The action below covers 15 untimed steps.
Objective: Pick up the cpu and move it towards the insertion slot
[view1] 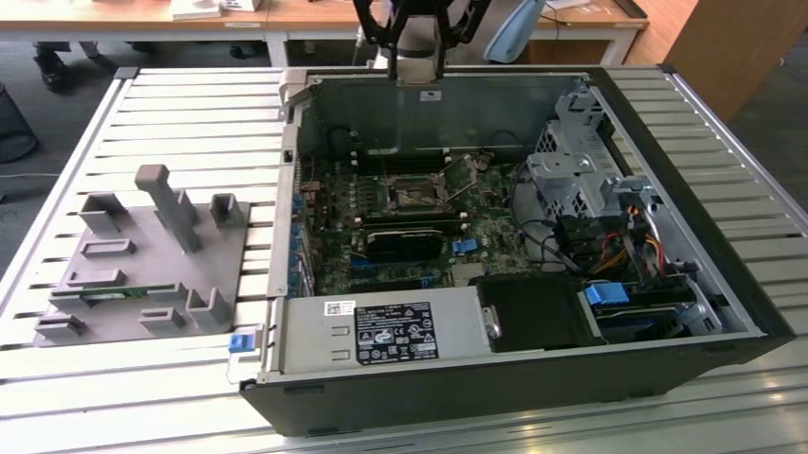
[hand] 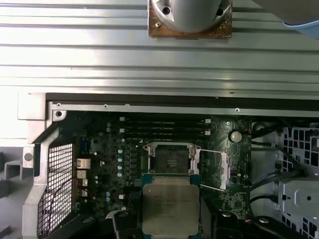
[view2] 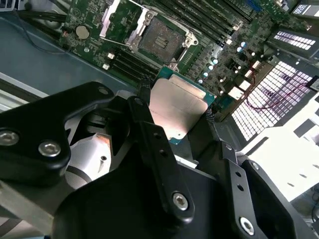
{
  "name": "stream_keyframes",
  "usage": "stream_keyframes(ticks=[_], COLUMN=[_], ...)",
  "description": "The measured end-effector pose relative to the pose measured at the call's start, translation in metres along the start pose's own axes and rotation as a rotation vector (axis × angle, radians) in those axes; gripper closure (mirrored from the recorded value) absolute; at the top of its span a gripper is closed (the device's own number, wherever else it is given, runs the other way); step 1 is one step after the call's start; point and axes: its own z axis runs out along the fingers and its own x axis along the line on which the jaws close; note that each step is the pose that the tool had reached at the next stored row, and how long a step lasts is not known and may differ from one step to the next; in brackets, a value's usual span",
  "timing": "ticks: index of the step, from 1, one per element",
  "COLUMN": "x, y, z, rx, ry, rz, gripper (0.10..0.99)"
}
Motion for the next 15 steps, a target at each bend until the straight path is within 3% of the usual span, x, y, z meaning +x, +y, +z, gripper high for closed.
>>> stream_keyframes(ticks=[8,15], x=[-0.0152,-0.0156], y=[0.0001,0.0001], z=[0.0018,0.0019], rx=[0.0,0.0], ry=[0.0,0.0], rz=[0.002,0.002], gripper=[0.541,0.541])
